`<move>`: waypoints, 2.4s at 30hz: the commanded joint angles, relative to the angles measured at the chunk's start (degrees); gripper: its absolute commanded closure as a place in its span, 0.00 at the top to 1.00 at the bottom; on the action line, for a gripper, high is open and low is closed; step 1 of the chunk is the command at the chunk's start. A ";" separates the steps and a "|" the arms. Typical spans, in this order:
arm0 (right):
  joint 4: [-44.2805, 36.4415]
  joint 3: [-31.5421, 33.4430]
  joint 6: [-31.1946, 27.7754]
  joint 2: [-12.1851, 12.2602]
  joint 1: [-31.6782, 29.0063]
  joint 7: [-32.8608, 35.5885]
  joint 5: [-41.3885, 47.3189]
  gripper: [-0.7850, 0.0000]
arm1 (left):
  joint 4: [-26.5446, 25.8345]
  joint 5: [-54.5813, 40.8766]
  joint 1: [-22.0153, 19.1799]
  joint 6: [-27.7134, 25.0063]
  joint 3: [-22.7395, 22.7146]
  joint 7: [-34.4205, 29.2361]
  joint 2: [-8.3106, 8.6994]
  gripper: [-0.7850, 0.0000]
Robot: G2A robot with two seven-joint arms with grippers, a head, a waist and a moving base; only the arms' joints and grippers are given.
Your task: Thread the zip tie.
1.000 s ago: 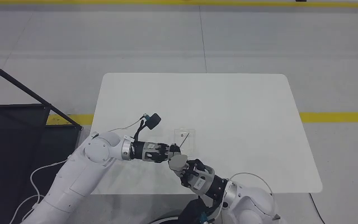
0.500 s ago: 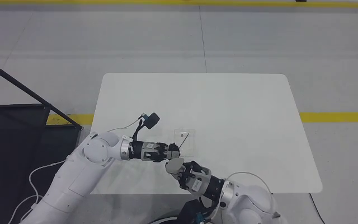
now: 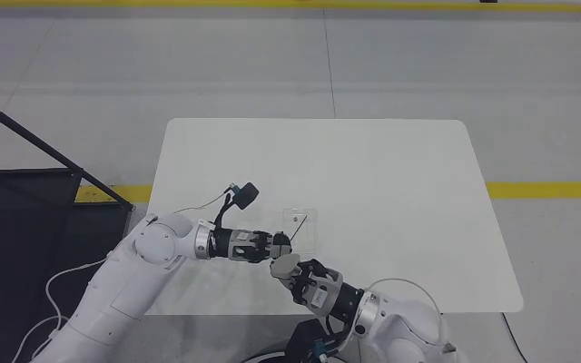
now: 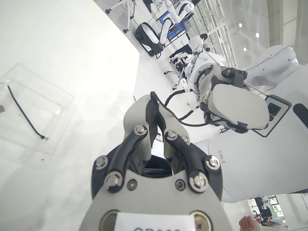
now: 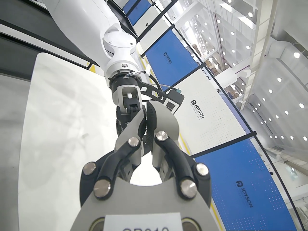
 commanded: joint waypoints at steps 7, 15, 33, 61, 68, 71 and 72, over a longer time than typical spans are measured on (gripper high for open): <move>-0.44 0.55 3.63 0.17 -1.08 0.18 0.70 0.00 | -0.39 3.95 0.36 -0.82 0.09 1.13 0.19 0.00; -0.61 0.91 4.12 0.45 -1.60 -0.13 0.98 0.00 | -1.49 6.47 0.56 -1.59 0.14 2.14 0.28 0.00; -0.44 0.64 3.31 0.96 -1.22 -0.46 1.02 0.00 | -2.24 8.45 1.45 -2.51 -0.37 5.38 0.55 0.00; -0.88 0.42 6.43 1.60 -1.94 -1.34 1.02 0.00 | -1.68 8.38 1.23 -2.74 0.04 6.25 0.82 0.00; -0.90 0.39 6.69 1.74 -1.97 -1.48 1.01 0.00 | -1.67 8.48 1.08 -2.86 0.26 6.28 0.86 0.00; -0.97 0.34 7.10 1.77 -1.94 -1.52 1.09 0.00 | -1.62 8.50 1.05 -2.81 0.30 6.35 0.89 0.00; -1.04 0.35 7.45 1.77 -1.99 -1.59 1.14 0.00 | -1.65 8.55 1.05 -2.78 0.33 6.33 0.90 0.00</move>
